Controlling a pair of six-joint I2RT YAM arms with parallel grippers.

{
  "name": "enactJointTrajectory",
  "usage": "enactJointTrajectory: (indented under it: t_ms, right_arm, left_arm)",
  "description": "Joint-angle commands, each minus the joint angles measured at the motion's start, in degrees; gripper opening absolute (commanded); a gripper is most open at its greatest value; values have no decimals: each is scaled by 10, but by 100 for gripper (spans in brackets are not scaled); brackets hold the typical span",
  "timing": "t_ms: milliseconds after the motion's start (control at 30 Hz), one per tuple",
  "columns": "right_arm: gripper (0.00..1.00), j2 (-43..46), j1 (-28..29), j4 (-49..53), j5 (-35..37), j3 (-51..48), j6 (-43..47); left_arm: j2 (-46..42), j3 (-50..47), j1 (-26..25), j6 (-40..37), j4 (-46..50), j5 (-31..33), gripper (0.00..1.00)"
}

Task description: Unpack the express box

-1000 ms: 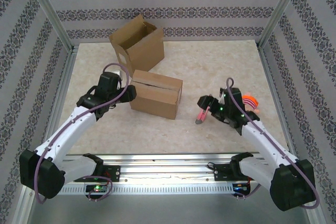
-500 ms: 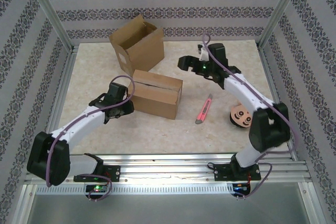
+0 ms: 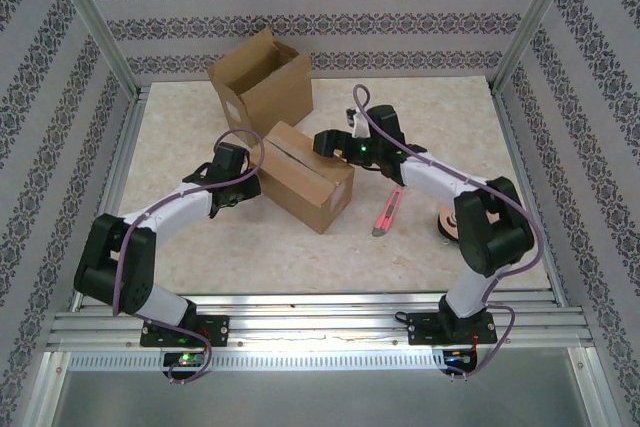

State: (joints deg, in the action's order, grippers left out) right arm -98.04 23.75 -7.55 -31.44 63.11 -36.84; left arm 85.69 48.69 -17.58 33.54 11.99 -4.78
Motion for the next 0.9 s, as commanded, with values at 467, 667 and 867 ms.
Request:
enactJointTrajectory:
  t_ms: [467, 667, 867]
  right_arm:
    - [90, 105, 46, -5, 67, -92, -62]
    - [87, 133, 55, -2, 85, -115, -68]
    - [86, 138, 63, 11, 88, -116, -71]
  left_arm:
    - [-113, -25, 9, -5, 88, 31, 53]
    - [-218, -24, 20, -6, 129, 5, 84]
    - [-237, 6, 24, 8, 81, -82, 100]
